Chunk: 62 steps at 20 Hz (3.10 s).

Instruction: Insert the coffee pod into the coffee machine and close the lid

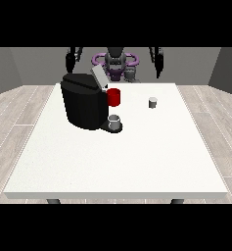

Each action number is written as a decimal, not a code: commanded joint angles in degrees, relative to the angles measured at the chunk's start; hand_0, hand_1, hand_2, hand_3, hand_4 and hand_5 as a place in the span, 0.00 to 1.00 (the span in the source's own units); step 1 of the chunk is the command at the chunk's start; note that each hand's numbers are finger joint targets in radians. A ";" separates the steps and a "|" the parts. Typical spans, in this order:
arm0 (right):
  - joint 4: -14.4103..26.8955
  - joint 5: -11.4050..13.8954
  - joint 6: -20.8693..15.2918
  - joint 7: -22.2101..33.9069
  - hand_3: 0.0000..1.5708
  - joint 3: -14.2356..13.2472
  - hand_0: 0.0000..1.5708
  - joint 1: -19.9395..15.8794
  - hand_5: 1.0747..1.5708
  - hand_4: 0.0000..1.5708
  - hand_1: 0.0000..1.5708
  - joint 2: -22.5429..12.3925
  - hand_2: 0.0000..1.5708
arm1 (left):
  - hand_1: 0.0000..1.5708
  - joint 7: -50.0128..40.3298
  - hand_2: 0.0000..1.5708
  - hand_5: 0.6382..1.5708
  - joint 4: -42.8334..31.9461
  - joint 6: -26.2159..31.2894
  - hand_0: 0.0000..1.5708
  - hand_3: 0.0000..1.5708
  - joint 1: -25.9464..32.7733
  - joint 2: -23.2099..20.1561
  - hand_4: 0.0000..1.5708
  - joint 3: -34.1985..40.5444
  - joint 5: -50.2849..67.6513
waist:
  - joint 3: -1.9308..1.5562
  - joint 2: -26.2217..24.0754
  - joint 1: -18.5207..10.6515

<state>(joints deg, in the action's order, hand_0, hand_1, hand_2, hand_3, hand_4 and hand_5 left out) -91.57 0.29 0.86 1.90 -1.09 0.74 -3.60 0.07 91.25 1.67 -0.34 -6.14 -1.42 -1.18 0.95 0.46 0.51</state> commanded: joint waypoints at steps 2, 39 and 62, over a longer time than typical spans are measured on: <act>2.32 -0.20 1.16 1.03 0.00 -0.78 0.00 0.54 1.00 0.08 0.00 -1.07 0.00 | 0.00 1.37 0.00 1.00 1.70 2.15 0.00 0.00 3.00 0.89 0.20 -0.32 1.87 | -0.95 -2.50 -2.03; 4.37 0.26 -7.71 -2.56 0.00 -1.33 0.00 -10.12 1.00 0.25 0.00 1.35 0.00 | 0.00 7.66 0.00 1.00 -34.14 7.16 0.00 0.00 -20.42 -14.63 0.00 11.90 -7.48 | -0.92 9.77 6.79; 15.53 0.02 -8.88 -4.03 0.00 -3.83 0.00 -13.57 1.00 0.33 0.00 0.73 0.00 | 0.34 7.59 0.44 1.00 -46.75 0.12 0.34 0.28 -25.38 -12.98 0.00 1.24 -27.64 | -0.95 6.49 4.84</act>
<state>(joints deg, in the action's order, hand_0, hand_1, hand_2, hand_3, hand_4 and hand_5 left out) -78.13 0.99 -8.52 -2.04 -3.84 -11.53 -2.07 8.61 45.10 3.12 -24.67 -20.15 2.17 -25.28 0.01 7.54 5.84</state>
